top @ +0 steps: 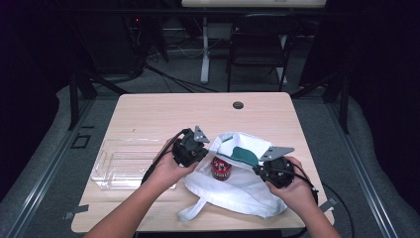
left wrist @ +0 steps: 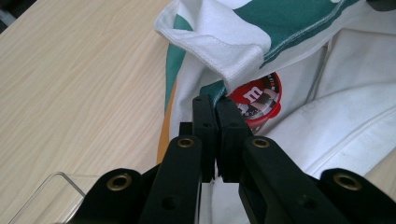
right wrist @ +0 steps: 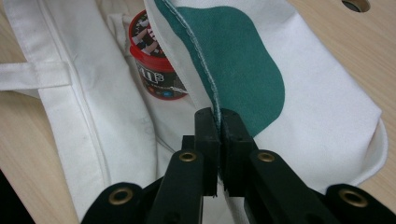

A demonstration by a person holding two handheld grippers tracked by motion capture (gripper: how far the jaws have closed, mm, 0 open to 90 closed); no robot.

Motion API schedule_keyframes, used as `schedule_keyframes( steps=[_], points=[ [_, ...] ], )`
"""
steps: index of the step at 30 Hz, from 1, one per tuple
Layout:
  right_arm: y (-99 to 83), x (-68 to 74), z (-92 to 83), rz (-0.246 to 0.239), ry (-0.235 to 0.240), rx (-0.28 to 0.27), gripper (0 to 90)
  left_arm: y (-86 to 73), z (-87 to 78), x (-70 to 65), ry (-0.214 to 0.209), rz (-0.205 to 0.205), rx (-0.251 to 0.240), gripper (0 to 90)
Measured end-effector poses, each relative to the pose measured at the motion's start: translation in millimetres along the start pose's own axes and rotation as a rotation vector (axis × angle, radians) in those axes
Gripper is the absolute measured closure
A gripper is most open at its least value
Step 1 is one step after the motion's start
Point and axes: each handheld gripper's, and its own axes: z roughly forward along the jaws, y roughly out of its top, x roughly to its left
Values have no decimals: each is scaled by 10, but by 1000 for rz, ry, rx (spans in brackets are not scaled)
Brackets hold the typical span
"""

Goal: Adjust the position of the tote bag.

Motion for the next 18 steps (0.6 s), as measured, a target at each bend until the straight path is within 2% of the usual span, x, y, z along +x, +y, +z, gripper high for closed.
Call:
schedule_keyframes(
  steps=[11, 18],
  points=[
    [76, -59, -17, 46, -24, -25, 876, 25, 0, 29, 9, -4, 3, 884],
    [138, -75, -10, 55, -40, -18, 876, 33, 9, 69, 12, -13, 6, 884]
  ],
)
